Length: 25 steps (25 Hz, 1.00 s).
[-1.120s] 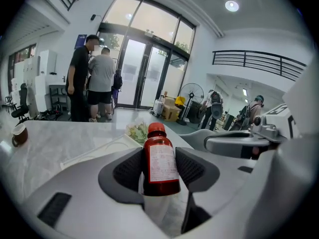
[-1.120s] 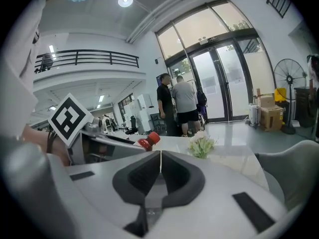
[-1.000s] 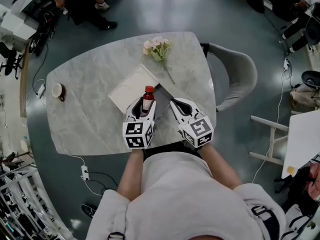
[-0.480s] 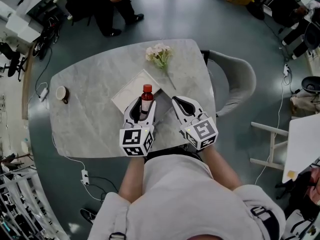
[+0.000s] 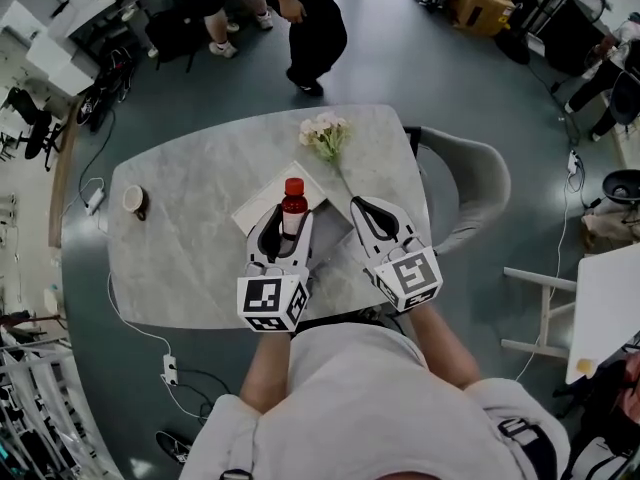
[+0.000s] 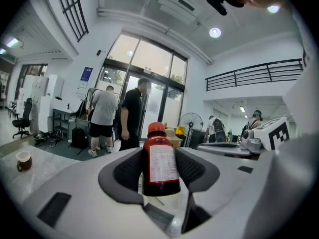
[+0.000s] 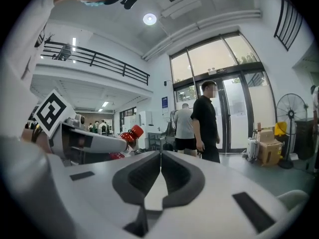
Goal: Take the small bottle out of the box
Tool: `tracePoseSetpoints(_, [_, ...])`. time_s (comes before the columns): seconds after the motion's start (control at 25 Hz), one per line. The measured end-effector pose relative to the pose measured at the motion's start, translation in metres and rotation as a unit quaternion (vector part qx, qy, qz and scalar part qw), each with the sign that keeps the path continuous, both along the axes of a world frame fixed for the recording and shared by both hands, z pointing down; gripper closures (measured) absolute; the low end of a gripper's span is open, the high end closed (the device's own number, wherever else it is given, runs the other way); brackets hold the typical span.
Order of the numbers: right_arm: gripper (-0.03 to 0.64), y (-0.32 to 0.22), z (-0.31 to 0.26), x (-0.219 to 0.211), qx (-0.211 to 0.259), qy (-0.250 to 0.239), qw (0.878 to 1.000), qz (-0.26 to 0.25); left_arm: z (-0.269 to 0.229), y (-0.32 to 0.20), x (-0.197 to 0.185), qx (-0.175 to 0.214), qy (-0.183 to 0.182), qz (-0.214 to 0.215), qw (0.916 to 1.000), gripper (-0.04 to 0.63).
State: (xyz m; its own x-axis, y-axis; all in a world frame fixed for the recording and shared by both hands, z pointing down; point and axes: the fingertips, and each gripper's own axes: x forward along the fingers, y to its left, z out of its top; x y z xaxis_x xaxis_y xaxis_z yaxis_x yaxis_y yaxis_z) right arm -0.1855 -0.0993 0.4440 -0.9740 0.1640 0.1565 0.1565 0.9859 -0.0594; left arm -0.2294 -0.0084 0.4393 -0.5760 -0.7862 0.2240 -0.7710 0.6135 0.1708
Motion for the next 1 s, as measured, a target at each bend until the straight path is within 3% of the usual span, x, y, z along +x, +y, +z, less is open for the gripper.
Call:
tracePoseSetpoints(0.44, [0.591, -0.004, -0.052, -0.003, 0.026, -0.060, 0.998, 0.005, -0.052, 0.004, 0.002, 0.045, -0.050, -0.012, 0.9977, 0.373])
tracePoseSetpoints(1.0, [0.590, -0.009, -0.091, 0.004, 0.037, -0.106, 0.994, 0.015, -0.089, 0.011, 0.003, 0.072, -0.092, -0.026, 0.9928, 0.373])
